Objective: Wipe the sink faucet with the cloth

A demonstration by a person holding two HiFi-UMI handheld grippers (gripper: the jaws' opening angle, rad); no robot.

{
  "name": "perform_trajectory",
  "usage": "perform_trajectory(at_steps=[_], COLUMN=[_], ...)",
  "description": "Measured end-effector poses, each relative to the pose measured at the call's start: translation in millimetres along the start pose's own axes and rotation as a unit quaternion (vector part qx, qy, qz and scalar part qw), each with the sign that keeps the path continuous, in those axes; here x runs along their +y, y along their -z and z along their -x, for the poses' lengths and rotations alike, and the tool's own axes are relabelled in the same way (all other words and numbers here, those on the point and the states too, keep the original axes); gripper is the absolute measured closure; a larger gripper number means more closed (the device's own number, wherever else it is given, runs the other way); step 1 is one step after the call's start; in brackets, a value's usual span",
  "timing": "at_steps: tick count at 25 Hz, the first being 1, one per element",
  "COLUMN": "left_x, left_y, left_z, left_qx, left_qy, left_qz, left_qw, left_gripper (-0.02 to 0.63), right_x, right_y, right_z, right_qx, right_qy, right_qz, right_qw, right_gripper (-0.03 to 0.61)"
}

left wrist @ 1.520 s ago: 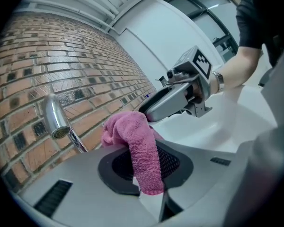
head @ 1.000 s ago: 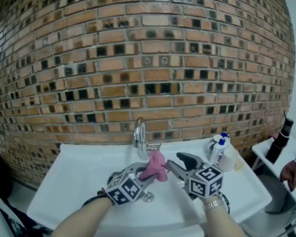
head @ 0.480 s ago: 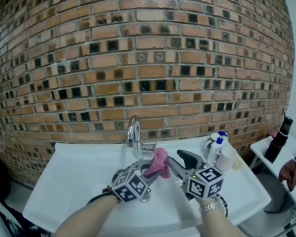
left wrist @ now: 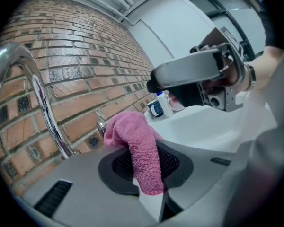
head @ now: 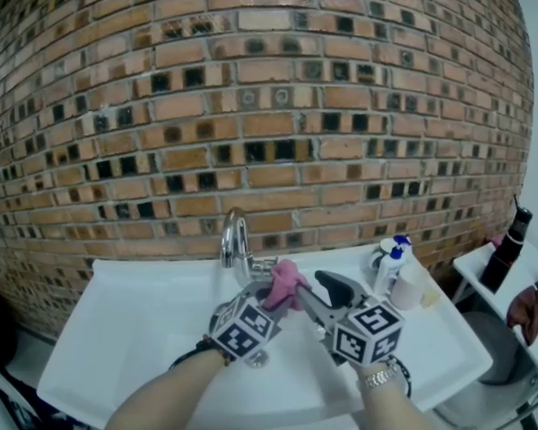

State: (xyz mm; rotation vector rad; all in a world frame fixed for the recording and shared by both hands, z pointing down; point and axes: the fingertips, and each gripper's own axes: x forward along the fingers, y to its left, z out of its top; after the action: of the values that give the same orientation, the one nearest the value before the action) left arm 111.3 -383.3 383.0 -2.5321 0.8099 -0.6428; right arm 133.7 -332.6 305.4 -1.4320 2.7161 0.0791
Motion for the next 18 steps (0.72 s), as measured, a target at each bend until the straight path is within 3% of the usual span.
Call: perform_trajectory(at_steps=[18], left_x=[32], left_y=[12], left_z=[-22], left_qx=[0.036], left_qy=[-0.072], left_qz=[0.108], left_qw=[0.9909], left_gripper=[0.541], right_x=[7], right_y=[-2], right_z=[-3], right_qx=[-0.003], right_qy=[-0.005], right_qz=[0.005], right_qw=[1.0], right_gripper=[0.368])
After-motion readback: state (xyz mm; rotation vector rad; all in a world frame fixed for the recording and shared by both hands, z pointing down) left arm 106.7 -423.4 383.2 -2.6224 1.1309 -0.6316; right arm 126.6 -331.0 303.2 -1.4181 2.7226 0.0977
